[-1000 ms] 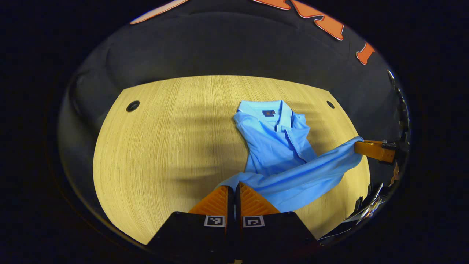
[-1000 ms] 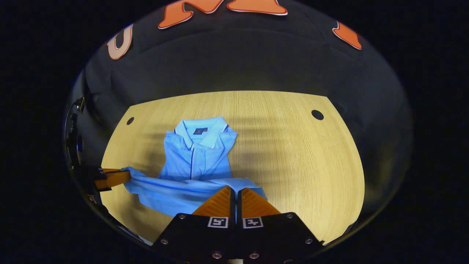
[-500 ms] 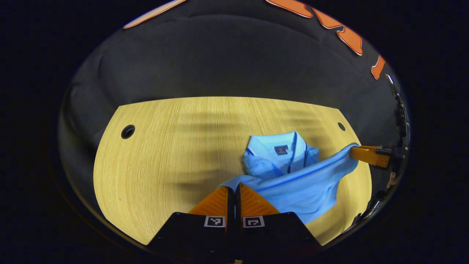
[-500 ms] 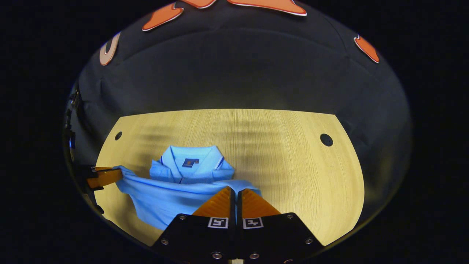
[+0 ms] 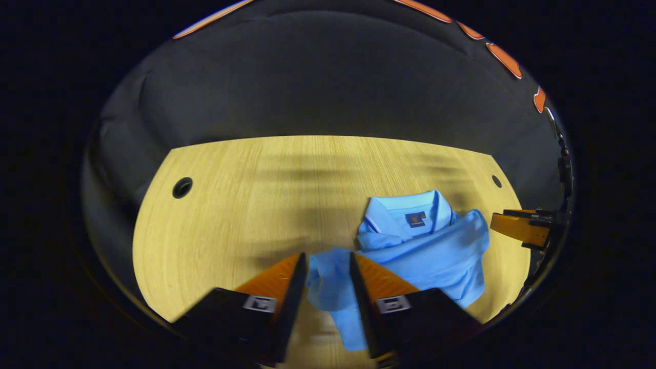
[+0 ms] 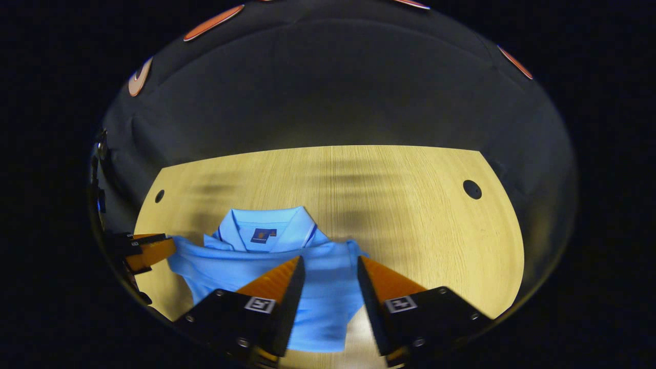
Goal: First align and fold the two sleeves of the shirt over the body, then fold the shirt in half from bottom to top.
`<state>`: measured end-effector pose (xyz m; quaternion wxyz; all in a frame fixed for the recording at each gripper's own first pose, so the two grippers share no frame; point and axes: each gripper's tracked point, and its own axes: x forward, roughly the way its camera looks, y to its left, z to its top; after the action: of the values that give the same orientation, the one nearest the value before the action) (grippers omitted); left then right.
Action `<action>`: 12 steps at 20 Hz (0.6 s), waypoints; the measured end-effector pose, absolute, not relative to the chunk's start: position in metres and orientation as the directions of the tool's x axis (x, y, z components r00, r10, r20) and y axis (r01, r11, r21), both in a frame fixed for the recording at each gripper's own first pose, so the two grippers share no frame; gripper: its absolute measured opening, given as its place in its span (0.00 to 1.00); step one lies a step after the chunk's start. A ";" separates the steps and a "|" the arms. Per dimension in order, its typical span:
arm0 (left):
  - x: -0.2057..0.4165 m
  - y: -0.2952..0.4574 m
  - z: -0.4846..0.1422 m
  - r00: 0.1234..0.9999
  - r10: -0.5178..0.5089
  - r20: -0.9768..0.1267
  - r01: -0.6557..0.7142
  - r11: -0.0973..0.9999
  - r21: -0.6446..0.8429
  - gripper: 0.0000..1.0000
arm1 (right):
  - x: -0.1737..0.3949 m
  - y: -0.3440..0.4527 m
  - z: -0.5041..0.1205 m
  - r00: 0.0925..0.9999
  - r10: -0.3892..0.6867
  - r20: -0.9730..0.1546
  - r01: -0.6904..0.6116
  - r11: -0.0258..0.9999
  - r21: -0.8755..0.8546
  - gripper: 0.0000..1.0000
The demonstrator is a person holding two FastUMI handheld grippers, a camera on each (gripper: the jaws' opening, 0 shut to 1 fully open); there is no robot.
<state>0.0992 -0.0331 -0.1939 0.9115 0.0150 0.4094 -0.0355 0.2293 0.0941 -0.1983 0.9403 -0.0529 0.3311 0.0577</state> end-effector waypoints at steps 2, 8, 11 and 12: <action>0.095 -0.034 -0.179 0.686 -0.048 -0.726 0.066 0.998 -0.005 1.00 | 0.223 0.093 -0.193 0.778 0.070 -0.625 -0.143 0.987 -0.068 0.91; 0.083 -0.041 -0.114 0.812 -0.049 -0.582 0.073 0.997 0.019 0.99 | 0.186 0.093 -0.158 0.830 0.091 -0.550 -0.155 0.985 -0.071 0.97; 0.063 -0.050 -0.075 0.866 -0.087 -0.492 0.087 0.996 -0.024 1.00 | 0.162 0.092 -0.141 0.864 0.111 -0.492 -0.160 0.985 -0.058 0.98; 0.056 -0.055 -0.065 0.879 -0.104 -0.465 0.095 0.995 -0.041 1.00 | 0.153 0.092 -0.137 0.874 0.122 -0.470 -0.165 0.985 -0.052 0.97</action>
<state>0.0555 -0.0550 -0.0646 0.9694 -0.0086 0.2401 -0.0513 0.1531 0.0917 -0.1367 0.9670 -0.0451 0.2395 0.0741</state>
